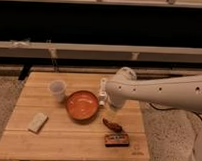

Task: Pick up the ceramic bowl

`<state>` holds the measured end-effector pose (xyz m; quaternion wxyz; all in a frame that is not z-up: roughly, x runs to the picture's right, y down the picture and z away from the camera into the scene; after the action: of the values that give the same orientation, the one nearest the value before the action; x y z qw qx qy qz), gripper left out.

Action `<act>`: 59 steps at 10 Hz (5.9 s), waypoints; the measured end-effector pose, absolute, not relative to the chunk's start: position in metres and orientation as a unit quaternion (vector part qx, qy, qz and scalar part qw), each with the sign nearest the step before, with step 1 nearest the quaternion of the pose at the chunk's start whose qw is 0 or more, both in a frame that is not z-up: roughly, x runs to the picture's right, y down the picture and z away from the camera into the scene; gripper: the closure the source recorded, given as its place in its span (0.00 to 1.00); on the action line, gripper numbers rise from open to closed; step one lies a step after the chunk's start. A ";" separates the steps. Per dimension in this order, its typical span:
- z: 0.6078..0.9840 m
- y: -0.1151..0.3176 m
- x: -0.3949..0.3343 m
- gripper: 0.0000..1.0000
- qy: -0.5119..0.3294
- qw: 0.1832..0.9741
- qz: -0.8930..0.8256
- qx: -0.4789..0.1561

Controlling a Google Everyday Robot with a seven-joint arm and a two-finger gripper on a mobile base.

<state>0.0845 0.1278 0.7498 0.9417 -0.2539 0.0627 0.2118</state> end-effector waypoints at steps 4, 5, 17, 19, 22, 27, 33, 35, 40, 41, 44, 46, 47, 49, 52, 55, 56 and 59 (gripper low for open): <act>0.750 0.128 0.084 0.20 0.063 0.942 0.212 -0.254; 0.750 0.128 0.084 0.20 0.063 0.942 0.212 -0.254; 0.750 0.128 0.084 0.20 0.063 0.942 0.212 -0.254; 0.750 0.128 0.084 0.20 0.063 0.942 0.212 -0.254; 0.750 0.128 0.084 0.20 0.063 0.942 0.212 -0.254; 0.750 0.128 0.084 0.20 0.063 0.942 0.212 -0.254; 0.750 0.128 0.084 0.20 0.063 0.942 0.212 -0.254; 0.750 0.128 0.084 0.20 0.063 0.942 0.212 -0.254; 0.749 0.149 0.050 0.20 0.031 0.952 0.147 -0.268; 0.750 0.159 0.033 0.20 0.020 0.953 0.124 -0.275; 0.762 0.174 -0.001 0.20 -0.002 0.953 0.080 -0.294; 0.774 0.178 -0.017 0.20 -0.006 0.951 0.062 -0.303; 0.781 0.178 -0.030 0.20 -0.011 0.950 0.054 -0.307; 0.792 0.178 -0.045 0.20 -0.016 0.949 0.043 -0.312; 0.809 0.188 -0.060 0.20 -0.026 0.949 0.033 -0.311; 0.816 0.195 -0.064 0.20 -0.032 0.955 0.039 -0.293; 0.818 0.195 -0.063 0.25 -0.034 0.958 0.046 -0.282; 0.819 0.195 -0.062 0.53 -0.039 0.961 0.053 -0.270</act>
<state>-0.0624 0.1954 0.8193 0.9605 -0.2703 -0.0390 0.0528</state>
